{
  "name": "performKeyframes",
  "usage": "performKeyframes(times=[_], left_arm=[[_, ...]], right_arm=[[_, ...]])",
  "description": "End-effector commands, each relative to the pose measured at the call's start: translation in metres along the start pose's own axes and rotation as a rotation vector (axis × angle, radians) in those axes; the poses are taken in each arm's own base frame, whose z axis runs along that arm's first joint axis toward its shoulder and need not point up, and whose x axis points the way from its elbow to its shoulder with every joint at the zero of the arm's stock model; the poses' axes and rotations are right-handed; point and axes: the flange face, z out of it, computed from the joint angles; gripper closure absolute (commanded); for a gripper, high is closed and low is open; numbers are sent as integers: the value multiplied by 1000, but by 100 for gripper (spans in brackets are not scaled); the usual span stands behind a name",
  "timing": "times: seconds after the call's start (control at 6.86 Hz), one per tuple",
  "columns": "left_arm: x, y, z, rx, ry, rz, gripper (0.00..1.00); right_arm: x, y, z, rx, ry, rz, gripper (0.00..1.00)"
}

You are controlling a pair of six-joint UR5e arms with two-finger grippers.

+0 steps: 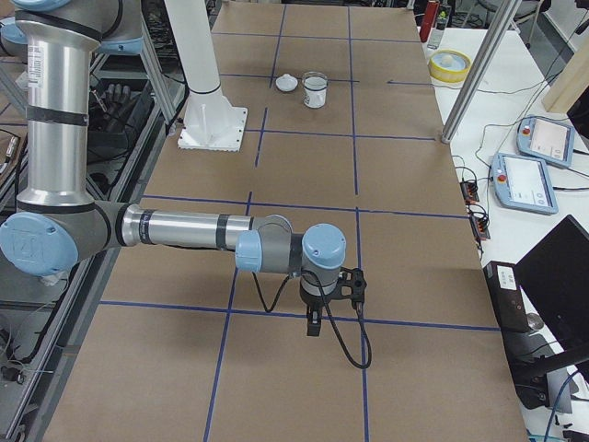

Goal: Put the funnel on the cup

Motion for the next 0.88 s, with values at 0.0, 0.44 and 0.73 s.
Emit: performKeyframes(times=[0.0,0.44,0.73], left_arm=[[4,-2,-4,9,2,9,0],[11,-3,-12,24,3,22,0],[11,-3,-12,24,1,22,0]], right_arm=[[0,0,0,0,0,0,0],[0,0,0,0,0,0,0],[0,0,0,0,0,0,0]])
